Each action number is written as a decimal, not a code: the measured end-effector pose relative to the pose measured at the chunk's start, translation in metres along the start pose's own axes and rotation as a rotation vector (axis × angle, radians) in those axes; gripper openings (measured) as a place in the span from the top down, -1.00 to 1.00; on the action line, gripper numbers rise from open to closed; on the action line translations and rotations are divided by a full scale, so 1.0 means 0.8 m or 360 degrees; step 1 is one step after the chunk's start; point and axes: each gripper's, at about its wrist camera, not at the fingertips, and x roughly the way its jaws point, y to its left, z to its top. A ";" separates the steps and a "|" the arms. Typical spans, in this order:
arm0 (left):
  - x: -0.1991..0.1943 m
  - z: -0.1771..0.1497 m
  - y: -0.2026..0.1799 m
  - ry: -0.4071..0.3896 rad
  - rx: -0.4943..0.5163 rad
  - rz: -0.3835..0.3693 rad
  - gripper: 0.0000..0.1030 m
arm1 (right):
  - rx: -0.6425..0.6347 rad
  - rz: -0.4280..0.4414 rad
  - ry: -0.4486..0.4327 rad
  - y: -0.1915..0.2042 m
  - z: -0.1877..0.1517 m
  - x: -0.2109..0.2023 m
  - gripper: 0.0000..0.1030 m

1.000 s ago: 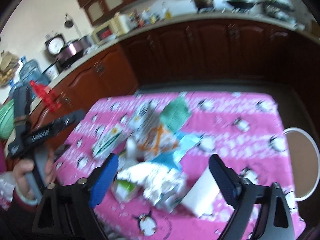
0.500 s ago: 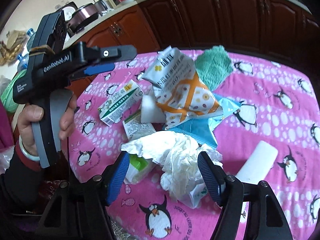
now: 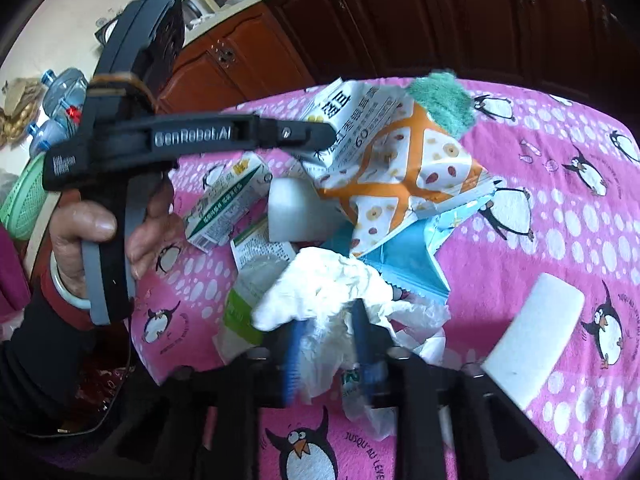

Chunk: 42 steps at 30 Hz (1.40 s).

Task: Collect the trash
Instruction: 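Grasp the crumpled white tissue with the right gripper while the left grasps the orange-patterned snack bag, then carry both items over the white bin and open both grippers to drop them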

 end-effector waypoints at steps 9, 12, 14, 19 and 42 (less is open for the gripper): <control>-0.073 0.003 -0.010 -0.0147 -0.0001 0.0000 0.82 | 0.0020 0.0092 -0.0187 -0.005 0.005 -0.070 0.91; -0.103 0.006 -0.020 -0.0221 0.0025 0.0048 0.82 | -0.0015 0.0062 -0.0189 -0.004 0.007 -0.084 0.91; -0.118 0.009 -0.026 -0.0273 0.0033 0.0072 0.82 | -0.0040 0.0068 -0.0179 0.001 0.004 -0.083 0.89; -0.141 0.007 -0.037 -0.0343 0.0064 0.0148 0.82 | -0.0100 0.0017 -0.0088 0.026 -0.005 -0.055 -0.49; -0.152 0.025 -0.082 -0.0417 0.0096 0.0060 0.82 | 0.0058 0.0119 -0.0373 -0.014 -0.007 -0.151 0.84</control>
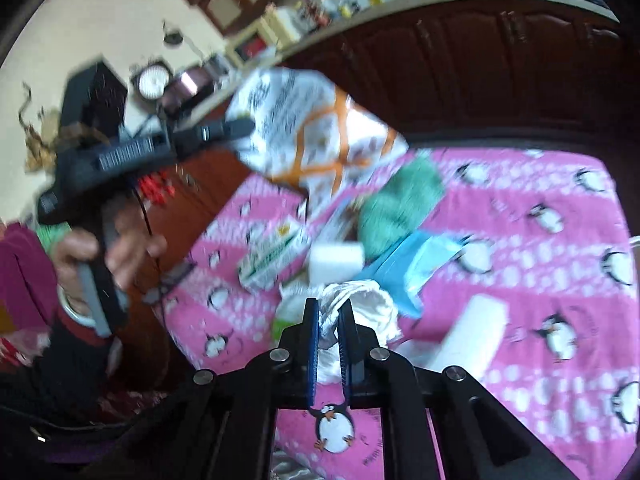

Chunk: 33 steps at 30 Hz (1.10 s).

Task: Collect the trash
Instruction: 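Carry both items over the white bin and open both grippers to drop them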

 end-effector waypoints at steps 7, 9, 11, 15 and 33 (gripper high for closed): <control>0.036 0.026 -0.068 0.0045 0.0076 -0.0113 0.82 | 0.0150 -0.0129 -0.0253 -0.060 0.014 -0.090 0.84; 0.050 0.034 -0.091 0.0061 0.0102 -0.0141 0.82 | 0.0198 -0.0181 -0.0303 -0.080 0.013 -0.112 0.84; 0.069 0.041 -0.115 0.0089 0.0129 -0.0157 0.82 | 0.0234 -0.0294 -0.0347 -0.103 0.013 -0.132 0.84; 0.113 0.048 -0.158 0.0181 0.0142 -0.0221 0.82 | 0.0356 -0.0464 -0.0375 -0.160 0.008 -0.159 0.84; 0.309 0.019 -0.306 0.0488 0.0201 -0.0095 0.78 | 0.0830 -0.0906 -0.0223 -0.365 -0.039 -0.158 0.61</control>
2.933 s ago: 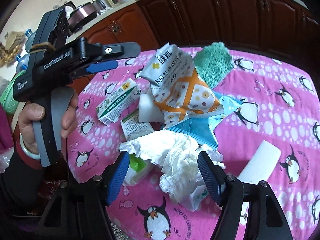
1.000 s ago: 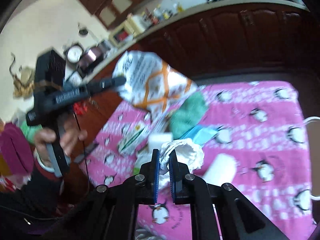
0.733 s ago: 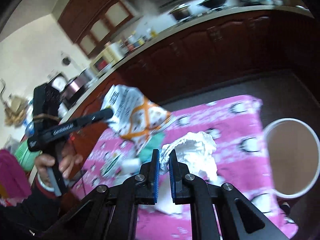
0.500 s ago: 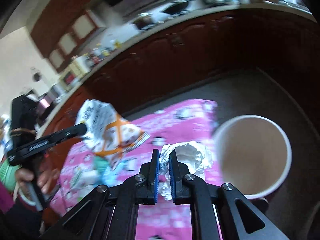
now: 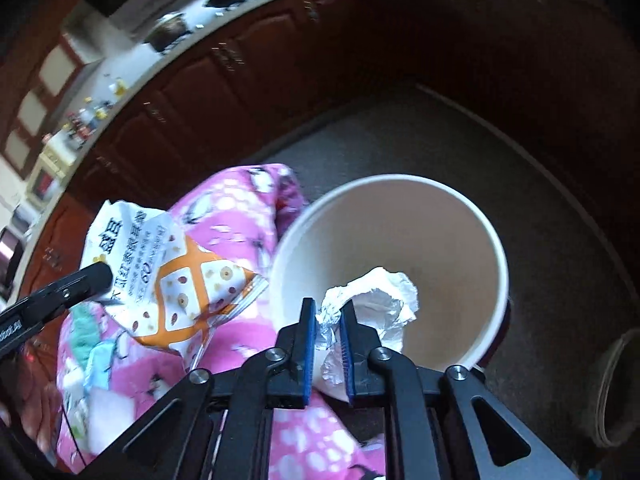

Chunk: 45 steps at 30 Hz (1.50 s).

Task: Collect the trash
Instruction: 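Carry both items over the white bin and open both grippers to drop them, then move both open grippers back over the trash on the table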

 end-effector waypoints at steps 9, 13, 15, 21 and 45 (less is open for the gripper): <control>0.017 -0.011 0.009 0.0047 -0.0072 -0.0051 0.00 | 0.0003 -0.0055 -0.0069 -0.004 -0.008 -0.017 -0.01; -0.010 -0.018 0.012 0.0001 -0.0043 -0.0023 0.00 | 0.0024 -0.0021 -0.0077 0.002 -0.013 -0.025 -0.01; -0.022 -0.022 0.015 -0.0031 -0.0024 0.0013 0.00 | 0.0008 -0.0015 -0.0082 0.010 -0.015 -0.027 -0.01; -0.064 -0.032 0.032 -0.0153 -0.0021 0.0110 0.00 | -0.0093 -0.0003 -0.0111 0.048 -0.024 -0.041 -0.02; -0.207 -0.122 0.169 -0.0330 -0.0241 0.0277 -0.20 | -0.0571 0.0193 -0.0152 0.246 -0.082 -0.080 -0.42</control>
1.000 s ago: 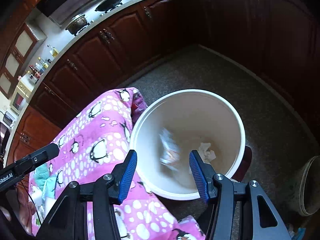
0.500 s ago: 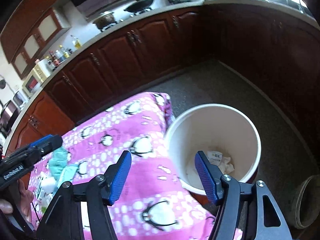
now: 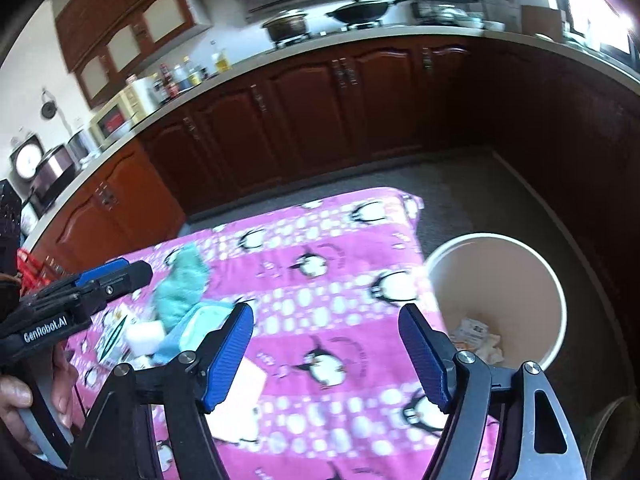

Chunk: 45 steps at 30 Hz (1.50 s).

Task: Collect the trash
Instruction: 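Move both open grippers back over the trash on the table, then grasp the white milk carton with the left gripper while the right grasps the white foam block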

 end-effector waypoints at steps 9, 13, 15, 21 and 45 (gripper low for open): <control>-0.036 -0.036 0.102 0.0034 -0.0101 0.0123 -0.21 | -0.0108 0.0109 0.0109 0.058 -0.013 0.023 -0.44; -0.045 -0.058 0.143 0.0064 -0.0116 0.0152 -0.21 | -0.0134 0.0144 0.0184 0.078 -0.024 0.035 -0.45; -0.047 -0.069 0.161 0.0084 -0.0116 0.0158 -0.26 | -0.0143 0.0147 0.0227 0.088 -0.029 0.042 -0.45; -0.037 -0.097 0.210 0.0149 -0.0139 0.0217 -0.37 | -0.0174 0.0134 0.0365 0.111 -0.046 0.072 -0.50; 0.054 -0.121 0.272 0.0463 -0.0029 0.0412 -0.14 | -0.0033 0.0156 0.0614 0.107 -0.059 0.135 -0.50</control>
